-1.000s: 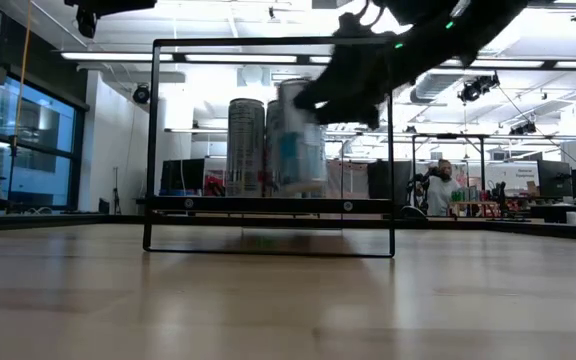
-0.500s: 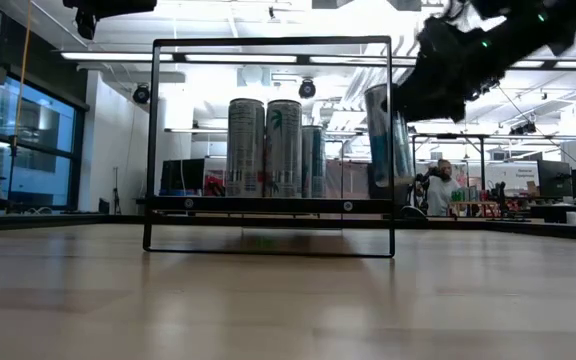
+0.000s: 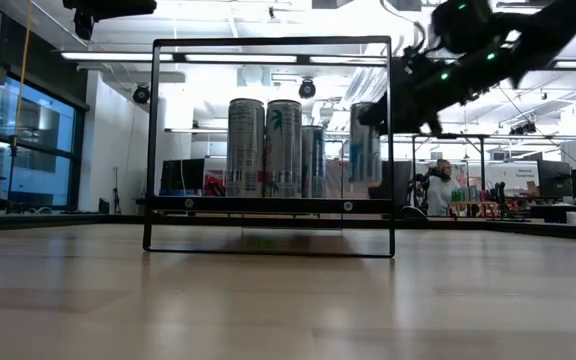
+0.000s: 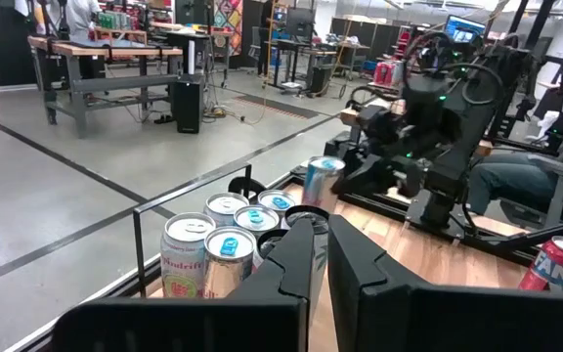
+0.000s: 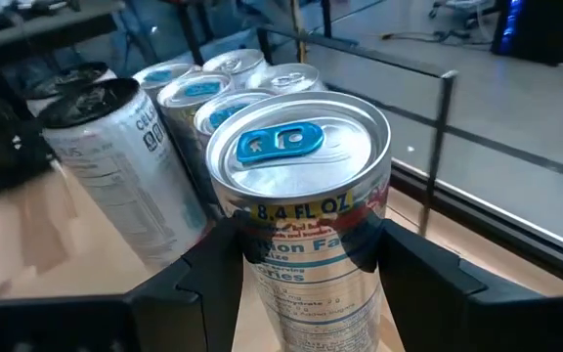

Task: Place canned beverage on shelf
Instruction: Put the blue soda can on the shelf aligned with the other blue soda can

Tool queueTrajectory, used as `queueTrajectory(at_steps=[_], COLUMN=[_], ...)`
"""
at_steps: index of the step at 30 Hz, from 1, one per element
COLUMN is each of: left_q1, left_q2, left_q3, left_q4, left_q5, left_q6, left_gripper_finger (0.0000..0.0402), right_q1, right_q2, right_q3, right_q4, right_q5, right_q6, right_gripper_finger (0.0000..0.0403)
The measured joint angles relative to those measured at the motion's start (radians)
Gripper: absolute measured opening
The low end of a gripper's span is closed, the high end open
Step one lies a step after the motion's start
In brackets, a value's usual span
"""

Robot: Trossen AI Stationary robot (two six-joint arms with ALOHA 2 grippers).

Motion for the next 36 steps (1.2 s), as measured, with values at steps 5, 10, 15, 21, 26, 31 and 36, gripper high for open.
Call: queueTrajectory(at_steps=[5, 10, 15, 21, 26, 31, 36], left_q1=[0.0, 0.0, 0.0, 0.0, 0.0, 0.0, 0.0], left_q2=[0.0, 0.0, 0.0, 0.0, 0.0, 0.0, 0.0], left_q3=[0.0, 0.0, 0.0, 0.0, 0.0, 0.0, 0.0], left_q4=[0.0, 0.0, 0.0, 0.0, -0.001, -0.001, -0.001], left_q5=[0.0, 0.0, 0.0, 0.0, 0.0, 0.0, 0.0], left_q6=[0.0, 0.0, 0.0, 0.0, 0.001, 0.001, 0.001], left_gripper_finger=[0.0, 0.0, 0.0, 0.0, 0.0, 0.0, 0.0], right_q1=[-0.058, -0.078, -0.082, -0.082, -0.082, -0.082, -0.082], right_q2=[0.119, 0.206, 0.261, 0.274, 0.273, 0.273, 0.273], right_q3=[0.054, 0.12, 0.164, 0.165, 0.165, 0.165, 0.165], right_q4=[0.046, 0.051, 0.048, 0.043, 0.047, 0.032, 0.007], right_q5=[-0.112, -0.163, -0.167, -0.171, -0.165, -0.165, -0.165], right_q6=[-0.01, -0.056, -0.076, -0.076, -0.075, -0.075, -0.075], right_gripper_finger=[0.0191, 0.0192, 0.0192, 0.0193, 0.0193, 0.0193, 0.0193])
